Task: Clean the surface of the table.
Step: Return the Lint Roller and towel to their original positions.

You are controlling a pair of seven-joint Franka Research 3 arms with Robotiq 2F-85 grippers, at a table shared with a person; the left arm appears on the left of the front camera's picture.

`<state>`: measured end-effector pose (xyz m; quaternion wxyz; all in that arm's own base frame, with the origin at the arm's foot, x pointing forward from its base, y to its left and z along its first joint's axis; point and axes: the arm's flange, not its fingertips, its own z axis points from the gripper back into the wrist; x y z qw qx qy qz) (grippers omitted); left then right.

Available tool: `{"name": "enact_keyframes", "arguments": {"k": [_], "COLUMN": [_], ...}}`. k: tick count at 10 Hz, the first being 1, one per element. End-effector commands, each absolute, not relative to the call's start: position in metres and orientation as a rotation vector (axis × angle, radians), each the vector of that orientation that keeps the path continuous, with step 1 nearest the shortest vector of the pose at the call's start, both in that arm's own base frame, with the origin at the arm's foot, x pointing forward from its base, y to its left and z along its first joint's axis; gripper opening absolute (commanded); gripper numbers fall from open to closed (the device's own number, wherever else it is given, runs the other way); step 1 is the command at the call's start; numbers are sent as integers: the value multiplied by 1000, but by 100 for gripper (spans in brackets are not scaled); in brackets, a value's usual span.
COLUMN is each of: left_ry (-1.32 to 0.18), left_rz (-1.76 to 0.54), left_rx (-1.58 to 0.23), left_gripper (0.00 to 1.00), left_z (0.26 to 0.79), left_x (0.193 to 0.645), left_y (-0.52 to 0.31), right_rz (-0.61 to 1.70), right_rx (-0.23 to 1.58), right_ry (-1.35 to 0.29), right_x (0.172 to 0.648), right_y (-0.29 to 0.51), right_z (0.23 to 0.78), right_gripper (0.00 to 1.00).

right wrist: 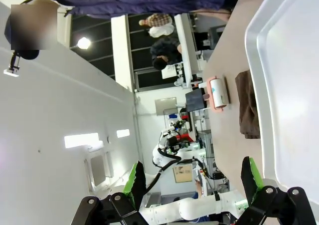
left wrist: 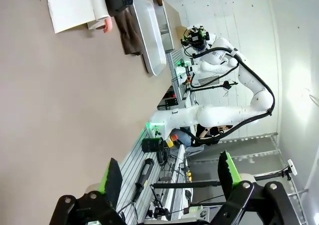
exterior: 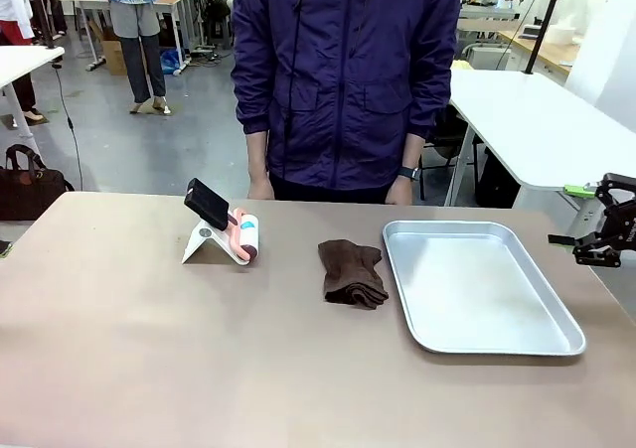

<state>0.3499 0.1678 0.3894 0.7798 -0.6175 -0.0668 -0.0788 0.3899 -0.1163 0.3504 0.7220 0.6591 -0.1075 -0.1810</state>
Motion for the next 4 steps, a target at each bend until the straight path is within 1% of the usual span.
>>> {"name": "enact_keyframes", "arguments": {"k": [1, 4], "left_ry": [-136, -136], "left_rz": [-158, -158], "left_rx": [-1328, -1328], "left_gripper": [100, 100], "left_z": [391, 391], "left_x": [346, 346], "left_y": [166, 166], "right_rz": [-398, -398], "right_rx": [1454, 1454], "right_ry": [-232, -232], "right_x": [388, 388], "right_y": [-117, -117], "right_z": [356, 356], "right_gripper": [100, 100]}}
